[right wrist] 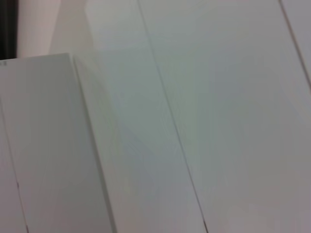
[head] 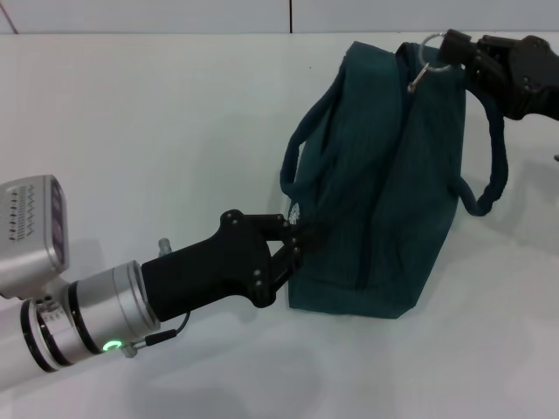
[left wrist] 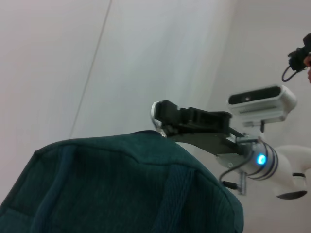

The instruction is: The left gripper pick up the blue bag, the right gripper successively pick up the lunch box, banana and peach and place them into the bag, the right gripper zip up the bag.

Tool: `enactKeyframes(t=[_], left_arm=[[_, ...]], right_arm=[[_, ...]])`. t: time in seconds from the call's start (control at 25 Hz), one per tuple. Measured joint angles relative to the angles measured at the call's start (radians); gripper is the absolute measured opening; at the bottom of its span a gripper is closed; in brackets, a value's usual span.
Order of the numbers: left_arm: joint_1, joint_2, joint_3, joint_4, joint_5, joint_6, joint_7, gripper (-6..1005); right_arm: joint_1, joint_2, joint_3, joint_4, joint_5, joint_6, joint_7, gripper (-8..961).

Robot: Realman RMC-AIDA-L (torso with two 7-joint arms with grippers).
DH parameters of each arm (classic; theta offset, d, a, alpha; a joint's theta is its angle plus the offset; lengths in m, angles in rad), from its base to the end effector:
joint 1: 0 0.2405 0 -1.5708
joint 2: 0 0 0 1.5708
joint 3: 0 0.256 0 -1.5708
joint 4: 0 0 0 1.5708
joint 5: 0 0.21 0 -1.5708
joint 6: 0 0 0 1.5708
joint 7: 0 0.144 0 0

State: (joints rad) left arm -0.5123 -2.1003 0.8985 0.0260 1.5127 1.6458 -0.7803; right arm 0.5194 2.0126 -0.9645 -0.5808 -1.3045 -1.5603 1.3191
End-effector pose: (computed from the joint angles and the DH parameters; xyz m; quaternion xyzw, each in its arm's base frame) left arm -0.2476 0.2538 -0.0788 -0.8757 -0.1871 -0.4302 0.1148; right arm 0.2127 0.3526 0.0372 -0.8626 0.1645 0.4481 0.1675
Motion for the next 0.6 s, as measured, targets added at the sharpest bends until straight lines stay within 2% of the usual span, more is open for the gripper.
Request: enactKeyframes(t=[0.28, 0.6], left_arm=[[0.000, -0.001, -0.004, -0.004, -0.039, 0.007, -0.009, 76], [-0.022, -0.001, -0.006, 0.004, -0.064, 0.053, -0.022, 212]], right_arm=[[-0.004, -0.001, -0.020, 0.021, -0.009, -0.035, -0.006, 42], [-0.007, 0.002, -0.037, 0.038, -0.012, -0.044, -0.018, 43]])
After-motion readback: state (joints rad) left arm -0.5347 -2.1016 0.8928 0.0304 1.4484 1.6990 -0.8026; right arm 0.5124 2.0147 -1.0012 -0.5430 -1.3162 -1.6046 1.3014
